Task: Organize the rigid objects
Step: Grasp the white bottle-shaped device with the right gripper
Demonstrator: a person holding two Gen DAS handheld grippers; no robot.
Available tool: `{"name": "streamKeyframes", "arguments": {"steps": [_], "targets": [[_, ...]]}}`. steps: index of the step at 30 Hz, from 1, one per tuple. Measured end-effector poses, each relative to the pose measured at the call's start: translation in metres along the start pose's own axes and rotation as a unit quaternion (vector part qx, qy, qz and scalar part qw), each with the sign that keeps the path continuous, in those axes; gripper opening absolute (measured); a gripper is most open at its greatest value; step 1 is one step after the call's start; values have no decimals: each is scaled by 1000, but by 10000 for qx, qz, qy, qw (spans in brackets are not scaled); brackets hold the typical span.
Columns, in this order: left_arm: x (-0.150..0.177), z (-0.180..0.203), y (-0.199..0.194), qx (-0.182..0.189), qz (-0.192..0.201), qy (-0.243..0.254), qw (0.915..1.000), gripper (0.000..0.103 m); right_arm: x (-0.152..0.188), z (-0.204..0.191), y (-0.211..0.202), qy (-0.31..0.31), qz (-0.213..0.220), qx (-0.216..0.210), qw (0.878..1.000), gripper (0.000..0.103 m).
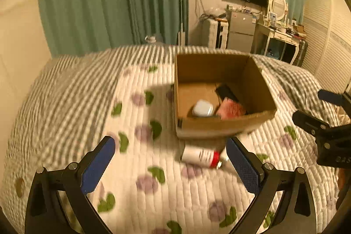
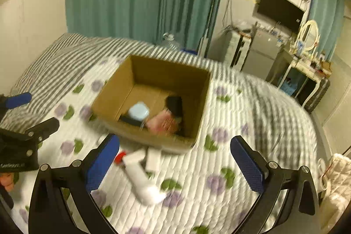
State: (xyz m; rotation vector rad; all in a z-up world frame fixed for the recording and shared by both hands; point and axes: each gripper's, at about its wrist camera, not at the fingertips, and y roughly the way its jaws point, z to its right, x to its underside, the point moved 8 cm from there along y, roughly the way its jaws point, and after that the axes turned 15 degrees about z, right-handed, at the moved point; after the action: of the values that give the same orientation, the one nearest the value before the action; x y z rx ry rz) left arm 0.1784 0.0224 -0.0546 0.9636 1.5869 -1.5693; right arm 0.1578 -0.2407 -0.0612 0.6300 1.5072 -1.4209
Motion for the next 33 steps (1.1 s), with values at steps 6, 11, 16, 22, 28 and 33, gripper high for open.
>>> {"name": "streamKeyframes", "arguments": {"steps": [6, 11, 16, 22, 28, 33], "targets": [[53, -10, 15, -335, -419, -109, 9985, 103, 67, -16, 36, 106, -626, -278, 9976, 102], [86, -6, 31, -298, -800, -152, 9962, 103, 121, -27, 75, 15, -1237, -408, 9915, 98], [99, 4, 46, -252, -1006, -72, 9946, 103, 142, -37, 89, 50, -1507, -656, 9864, 88], [104, 14, 54, -201, -1081, 10, 9939, 103, 163, -41, 99, -66, -1815, -708, 9808, 70], [107, 21, 51, -192, -1112, 179, 9935, 103, 162, -48, 77, -444, -1556, -603, 9850, 43], [98, 32, 46, -159, -1007, 269, 9944, 103, 140, -37, 47, -375, -1199, -491, 9909, 44]]}}
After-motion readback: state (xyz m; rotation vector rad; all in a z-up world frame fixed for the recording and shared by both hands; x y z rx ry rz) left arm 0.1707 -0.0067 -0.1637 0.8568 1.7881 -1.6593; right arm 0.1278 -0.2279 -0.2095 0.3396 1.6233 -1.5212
